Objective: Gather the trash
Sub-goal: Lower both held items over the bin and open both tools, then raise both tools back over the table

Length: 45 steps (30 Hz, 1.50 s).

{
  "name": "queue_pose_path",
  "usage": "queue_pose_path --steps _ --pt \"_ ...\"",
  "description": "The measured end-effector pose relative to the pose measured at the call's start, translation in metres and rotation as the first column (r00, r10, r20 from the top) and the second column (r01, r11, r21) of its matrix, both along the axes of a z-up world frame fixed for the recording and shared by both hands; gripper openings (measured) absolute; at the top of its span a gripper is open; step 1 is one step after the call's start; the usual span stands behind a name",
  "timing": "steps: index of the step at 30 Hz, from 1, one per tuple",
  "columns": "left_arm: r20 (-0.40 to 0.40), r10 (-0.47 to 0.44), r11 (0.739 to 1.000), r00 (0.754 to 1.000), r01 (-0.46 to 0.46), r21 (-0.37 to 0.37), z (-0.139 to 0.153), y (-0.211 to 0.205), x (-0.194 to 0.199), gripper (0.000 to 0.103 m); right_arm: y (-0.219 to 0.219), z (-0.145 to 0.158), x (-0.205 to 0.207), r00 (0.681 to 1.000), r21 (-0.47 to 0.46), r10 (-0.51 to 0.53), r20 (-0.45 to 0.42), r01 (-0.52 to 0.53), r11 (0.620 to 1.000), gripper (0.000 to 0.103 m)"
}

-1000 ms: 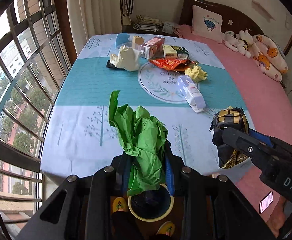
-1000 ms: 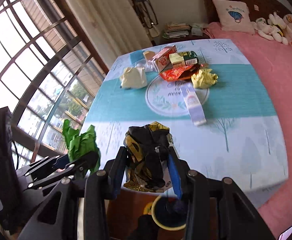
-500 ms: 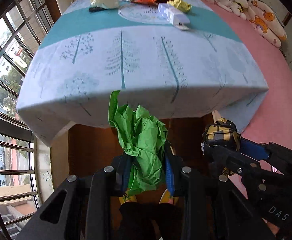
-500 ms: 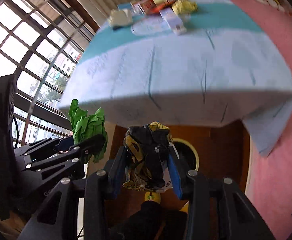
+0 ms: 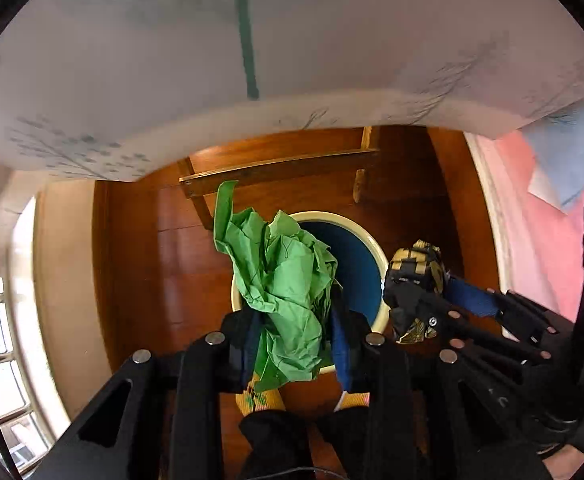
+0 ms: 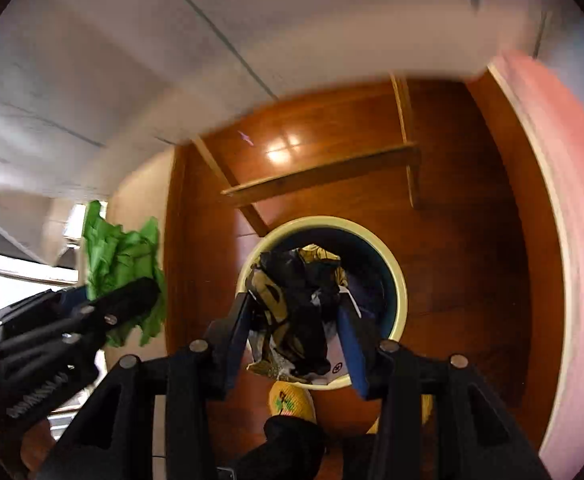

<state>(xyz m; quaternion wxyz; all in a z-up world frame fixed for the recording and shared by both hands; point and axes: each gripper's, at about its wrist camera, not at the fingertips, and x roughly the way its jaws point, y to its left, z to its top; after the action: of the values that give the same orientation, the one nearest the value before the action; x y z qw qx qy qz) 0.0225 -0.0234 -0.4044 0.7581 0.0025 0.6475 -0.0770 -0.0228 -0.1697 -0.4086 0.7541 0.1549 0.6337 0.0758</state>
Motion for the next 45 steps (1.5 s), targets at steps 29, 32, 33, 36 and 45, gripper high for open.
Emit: queue_pose_path --steps 29,32,33,36,45 --pt "0.11 -0.013 0.996 0.994 0.023 -0.087 0.139 0.029 -0.001 0.089 0.011 0.128 -0.018 0.993 -0.083 -0.081 0.084 0.088 0.993 0.072" --pt "0.143 -0.03 0.992 0.989 0.047 -0.119 0.19 0.031 -0.002 0.089 0.016 0.175 -0.017 0.989 -0.093 -0.078 0.129 0.09 0.992 0.072" --pt "0.151 -0.035 0.99 0.988 0.054 -0.127 0.204 0.033 -0.002 0.089 0.017 0.193 -0.017 0.986 -0.097 -0.082 0.143 0.096 0.991 0.072" --pt "0.188 -0.049 0.987 0.981 0.076 -0.14 0.248 0.039 -0.001 0.089 0.019 0.235 -0.018 0.981 -0.076 -0.087 0.174 0.102 0.992 0.072" --pt "0.327 -0.042 0.986 0.944 0.091 -0.137 0.357 0.065 -0.001 0.089 0.032 0.342 -0.021 0.948 -0.101 -0.094 0.305 0.13 0.986 0.072"
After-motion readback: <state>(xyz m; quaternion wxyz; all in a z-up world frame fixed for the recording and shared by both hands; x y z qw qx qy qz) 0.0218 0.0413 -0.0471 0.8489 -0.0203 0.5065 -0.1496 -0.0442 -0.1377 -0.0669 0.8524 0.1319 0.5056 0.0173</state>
